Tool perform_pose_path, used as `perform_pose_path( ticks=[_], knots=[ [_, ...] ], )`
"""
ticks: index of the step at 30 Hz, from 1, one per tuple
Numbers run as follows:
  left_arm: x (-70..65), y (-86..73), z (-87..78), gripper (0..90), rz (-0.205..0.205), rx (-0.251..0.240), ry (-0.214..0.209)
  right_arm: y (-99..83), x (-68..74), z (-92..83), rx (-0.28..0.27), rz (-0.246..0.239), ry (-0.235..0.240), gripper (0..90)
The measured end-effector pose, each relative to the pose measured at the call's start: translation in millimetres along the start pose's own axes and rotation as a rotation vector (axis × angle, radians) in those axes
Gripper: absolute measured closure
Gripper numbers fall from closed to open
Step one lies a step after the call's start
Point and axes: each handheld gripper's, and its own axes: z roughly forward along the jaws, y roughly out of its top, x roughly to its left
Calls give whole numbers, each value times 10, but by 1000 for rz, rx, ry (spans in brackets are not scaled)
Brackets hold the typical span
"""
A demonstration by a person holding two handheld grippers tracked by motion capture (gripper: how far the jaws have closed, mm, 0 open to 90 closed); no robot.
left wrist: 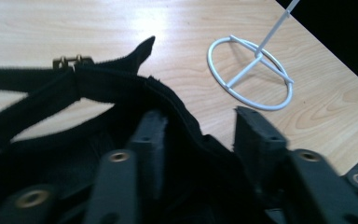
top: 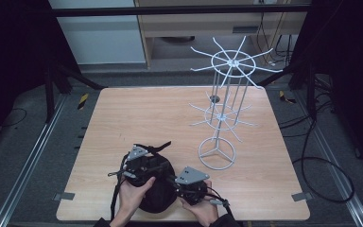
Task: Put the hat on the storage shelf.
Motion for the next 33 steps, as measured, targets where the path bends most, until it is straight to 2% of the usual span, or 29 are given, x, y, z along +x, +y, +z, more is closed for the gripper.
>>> perform_pose_path(
  ticks=[5,6,10,11,15,16,17,21,23,24,26,30,31,33],
  knots=[
    [9,-13,10,705,-12,15,-15,0,6,17,-4,13,21,816],
    [15,-21,16,722,-20,13,-21,0,9,15,-9,17,35,782],
    [44,-28,-6,751,-39,6,-42,15,9,-18,-15,17,69,715],
    [49,-22,-25,761,-36,4,-46,22,-7,-74,-32,21,96,671],
    [48,8,-104,772,-37,-32,-64,33,-60,-195,-70,39,116,621],
    [44,22,-133,778,-29,-40,-69,37,-82,-237,-84,46,122,612],
    [33,44,-176,790,-24,-52,-77,37,-138,-331,-107,49,96,594],
    [8,84,-258,801,-1,-85,-79,20,-229,-417,-126,71,67,565],
    [-21,122,-350,809,28,-115,-89,-10,-313,-448,-129,94,43,534],
    [-21,122,-350,811,28,-115,-89,-16,-328,-445,-128,100,42,524],
    [-57,152,-427,813,51,-148,-112,-25,-344,-437,-128,106,40,509],
    [-133,203,-552,818,89,-192,-146,-24,-334,-385,-130,118,59,445],
    [-156,215,-581,819,98,-200,-162,-11,-314,-358,-135,115,76,418],
    [-188,224,-611,819,107,-212,-182,-7,-307,-349,-136,116,83,408]
  ],
)
